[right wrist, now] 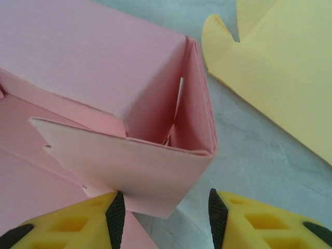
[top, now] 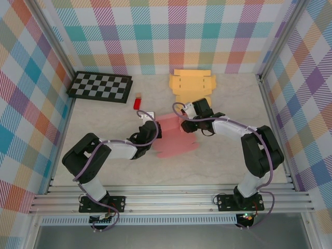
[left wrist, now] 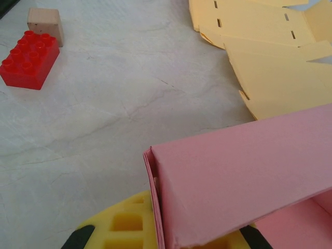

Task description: Fold the paper box

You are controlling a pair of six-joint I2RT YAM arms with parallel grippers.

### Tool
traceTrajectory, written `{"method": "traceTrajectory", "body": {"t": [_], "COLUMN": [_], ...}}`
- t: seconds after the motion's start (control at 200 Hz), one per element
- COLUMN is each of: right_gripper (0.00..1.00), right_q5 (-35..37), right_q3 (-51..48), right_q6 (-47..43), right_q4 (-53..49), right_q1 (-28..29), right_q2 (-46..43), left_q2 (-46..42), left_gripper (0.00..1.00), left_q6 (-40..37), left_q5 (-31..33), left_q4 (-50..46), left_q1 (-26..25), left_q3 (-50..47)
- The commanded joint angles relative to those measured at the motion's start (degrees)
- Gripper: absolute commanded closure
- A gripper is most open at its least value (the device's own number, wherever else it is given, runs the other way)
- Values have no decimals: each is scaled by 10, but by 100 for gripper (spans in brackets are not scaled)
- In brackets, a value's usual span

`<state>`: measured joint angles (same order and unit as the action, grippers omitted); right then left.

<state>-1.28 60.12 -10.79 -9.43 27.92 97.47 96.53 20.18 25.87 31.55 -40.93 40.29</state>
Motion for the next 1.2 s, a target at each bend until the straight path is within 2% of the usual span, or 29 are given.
{"method": "traceTrajectory", "body": {"t": [0.0,0.125,0.24,0.39,0.6,0.78,1.005,1.09,1.16,1.195], "right_gripper": [50,47,47,50,51,59,56,59,68,69], "right_q5": [-3,-85,-121,-102,-69,-37,-72,-78,-82,-83], "right_q3": [2,-23,-33,-40,-50,-58,-75,-82,-79,-77], "right_q6": [11,-37,-75,-70,-37,-22,-27,-31,-27,-24], "right_q4": [70,100,98,102,130,149,187,198,198,199], "right_q1": [0,-1,-2,-3,-3,-3,-3,-3,-3,-3], "right_q2": [2,-21,-36,-49,-49,-49,-55,-62,-65,-64], "left_q2": [-33,-41,-52,-63,-71,-89,-95,-99,-100,-98], "left_gripper": [100,100,100,100,100,100,100,100,100,100], "left_q6": [9,-5,-13,-12,0,2,1,-1,-1,-1], "left_q5": [-52,-83,-89,-94,-144,-167,-201,-192,-190,-193], "left_q4": [19,27,33,32,37,24,10,-3,-7,-8], "left_q1": [-20,-21,-20,-21,-21,-22,-22,-22,-22,-22], "left_q3": [13,9,-2,-7,0,6,17,19,21,24]}}
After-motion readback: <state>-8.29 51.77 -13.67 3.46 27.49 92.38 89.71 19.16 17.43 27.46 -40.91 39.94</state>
